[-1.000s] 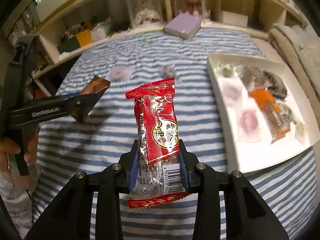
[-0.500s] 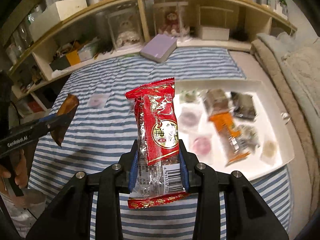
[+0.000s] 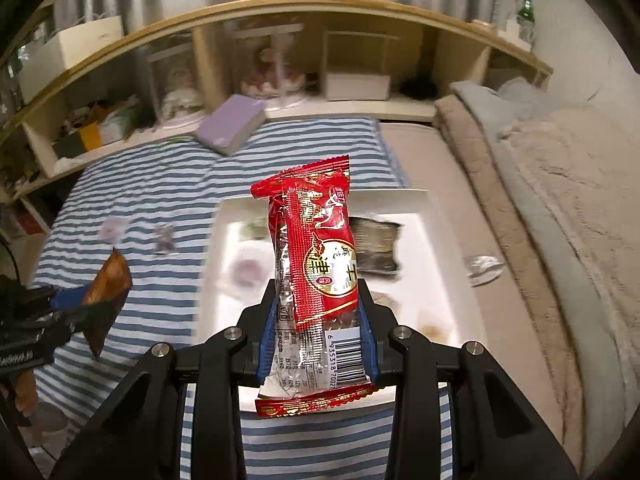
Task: Organize snacks
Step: 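Carry the chocolate bar and red bag over the white box with both grippers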
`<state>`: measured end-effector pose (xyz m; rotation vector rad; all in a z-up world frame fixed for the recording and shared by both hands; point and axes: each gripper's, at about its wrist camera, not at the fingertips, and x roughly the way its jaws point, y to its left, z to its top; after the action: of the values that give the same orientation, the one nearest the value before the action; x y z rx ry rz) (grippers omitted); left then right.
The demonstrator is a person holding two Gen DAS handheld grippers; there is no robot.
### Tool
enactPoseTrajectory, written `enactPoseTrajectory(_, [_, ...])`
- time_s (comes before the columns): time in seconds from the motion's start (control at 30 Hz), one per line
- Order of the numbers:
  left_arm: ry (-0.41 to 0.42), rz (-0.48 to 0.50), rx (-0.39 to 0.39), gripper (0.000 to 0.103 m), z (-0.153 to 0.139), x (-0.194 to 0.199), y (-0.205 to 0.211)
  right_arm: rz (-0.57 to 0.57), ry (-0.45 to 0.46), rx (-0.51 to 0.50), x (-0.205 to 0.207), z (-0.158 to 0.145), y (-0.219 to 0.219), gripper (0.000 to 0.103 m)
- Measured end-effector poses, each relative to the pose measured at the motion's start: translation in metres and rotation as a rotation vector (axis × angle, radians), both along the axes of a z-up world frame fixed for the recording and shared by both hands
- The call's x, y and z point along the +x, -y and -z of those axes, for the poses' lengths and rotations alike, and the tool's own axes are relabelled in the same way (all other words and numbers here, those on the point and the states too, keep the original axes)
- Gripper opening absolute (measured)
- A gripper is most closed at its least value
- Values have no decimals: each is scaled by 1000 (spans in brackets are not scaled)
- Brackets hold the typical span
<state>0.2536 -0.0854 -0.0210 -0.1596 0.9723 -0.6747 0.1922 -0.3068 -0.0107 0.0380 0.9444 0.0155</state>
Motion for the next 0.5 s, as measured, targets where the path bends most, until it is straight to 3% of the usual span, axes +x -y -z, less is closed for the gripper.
enactPoseTrajectory(0.2, [-24,158,21,38,20,31,52,55,-24,-20,14,11,46,35])
enactPoseTrajectory(0.5, [-17,428,162,38,55,52,113,98,-77,-26,47,44,103,35])
